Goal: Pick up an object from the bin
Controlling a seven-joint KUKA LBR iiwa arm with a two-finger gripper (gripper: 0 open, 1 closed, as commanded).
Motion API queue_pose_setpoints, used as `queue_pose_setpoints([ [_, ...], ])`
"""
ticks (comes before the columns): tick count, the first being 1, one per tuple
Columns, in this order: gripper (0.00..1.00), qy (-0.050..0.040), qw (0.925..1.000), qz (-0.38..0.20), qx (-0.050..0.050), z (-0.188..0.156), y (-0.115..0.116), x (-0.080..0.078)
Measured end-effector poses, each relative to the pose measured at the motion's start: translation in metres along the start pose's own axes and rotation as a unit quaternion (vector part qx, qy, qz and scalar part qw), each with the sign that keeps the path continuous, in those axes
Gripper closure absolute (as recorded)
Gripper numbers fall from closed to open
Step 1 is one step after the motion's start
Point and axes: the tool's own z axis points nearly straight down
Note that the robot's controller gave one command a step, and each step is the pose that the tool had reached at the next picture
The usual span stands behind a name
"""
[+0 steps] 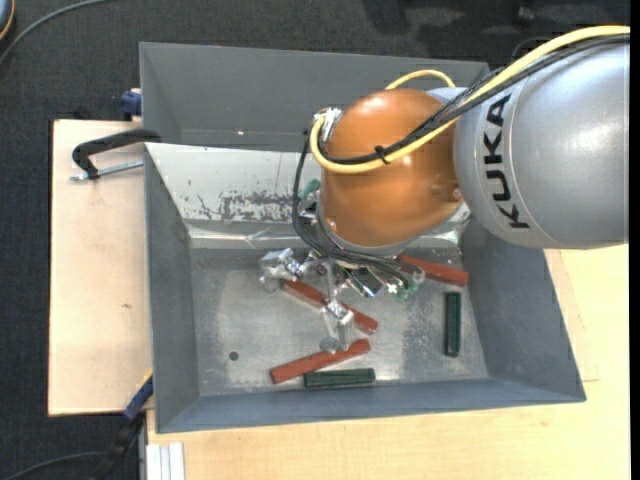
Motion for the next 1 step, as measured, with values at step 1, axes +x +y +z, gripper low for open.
queue_pose_setpoints([
  [1,0.0,0.0058,0.9933,-0.115,-0.004,0.1446,-0.0258,0.028],
])
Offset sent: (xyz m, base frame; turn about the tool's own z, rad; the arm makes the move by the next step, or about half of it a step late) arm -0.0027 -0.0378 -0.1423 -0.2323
